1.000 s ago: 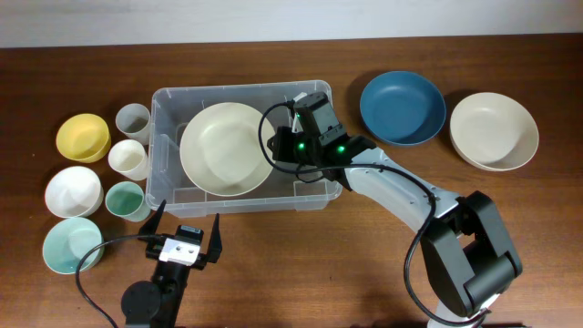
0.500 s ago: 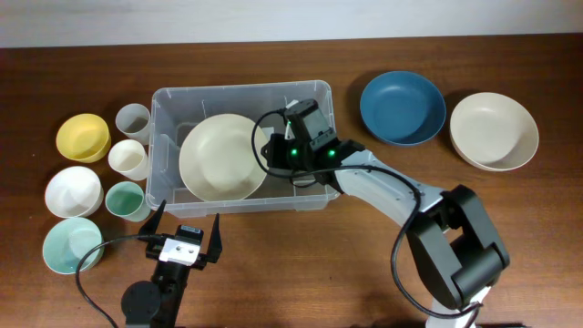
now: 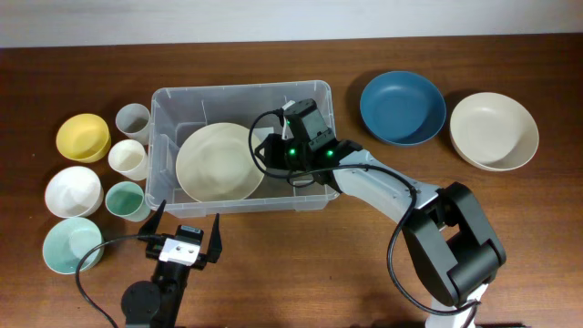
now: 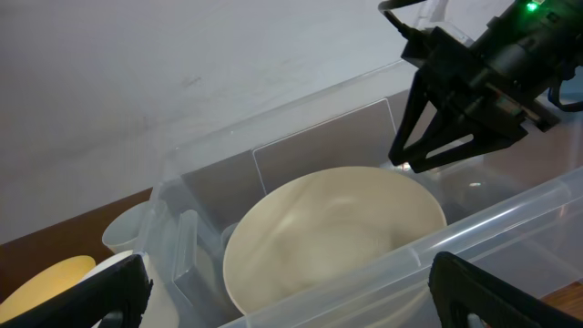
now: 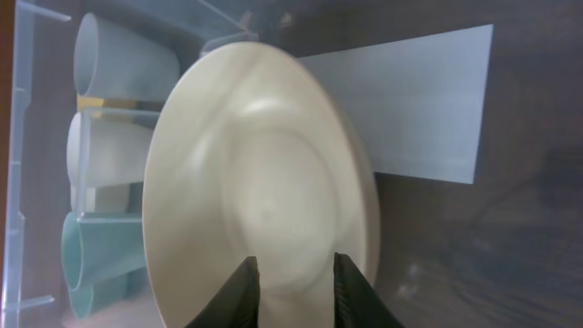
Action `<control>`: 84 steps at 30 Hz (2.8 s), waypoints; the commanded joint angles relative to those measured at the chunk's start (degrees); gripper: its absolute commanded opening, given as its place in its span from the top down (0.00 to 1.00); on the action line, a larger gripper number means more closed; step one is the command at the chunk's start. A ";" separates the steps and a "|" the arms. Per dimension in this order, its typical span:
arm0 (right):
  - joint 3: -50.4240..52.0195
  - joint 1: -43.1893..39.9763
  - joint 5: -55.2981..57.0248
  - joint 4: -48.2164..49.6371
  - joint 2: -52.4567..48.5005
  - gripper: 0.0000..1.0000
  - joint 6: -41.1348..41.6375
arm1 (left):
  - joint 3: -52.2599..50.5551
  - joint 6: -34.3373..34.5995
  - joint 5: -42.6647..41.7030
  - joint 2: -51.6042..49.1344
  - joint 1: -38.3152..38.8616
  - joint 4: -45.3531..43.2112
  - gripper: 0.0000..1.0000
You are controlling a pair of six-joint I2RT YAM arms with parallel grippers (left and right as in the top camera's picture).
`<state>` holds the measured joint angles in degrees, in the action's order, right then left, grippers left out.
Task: Pack container
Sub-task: 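Lower the cream plate into the bin and open the right gripper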
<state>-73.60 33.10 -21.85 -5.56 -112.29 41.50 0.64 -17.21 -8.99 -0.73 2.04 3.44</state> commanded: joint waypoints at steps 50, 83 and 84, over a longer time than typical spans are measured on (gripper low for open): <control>-1.31 1.57 5.73 -7.13 -1.68 0.89 -0.50 | -0.13 -0.83 0.00 0.37 -0.35 0.31 0.00; -12.96 1.60 15.13 -7.85 3.08 0.69 -19.37 | -0.13 -0.83 0.00 0.37 -0.35 0.31 0.00; -15.98 1.18 19.30 -11.06 3.78 0.55 -20.79 | -0.13 -0.83 0.00 0.37 -0.35 0.31 0.00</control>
<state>-81.65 35.24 -14.83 -12.36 -112.97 29.36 0.64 -17.21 -8.99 -0.73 2.04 3.44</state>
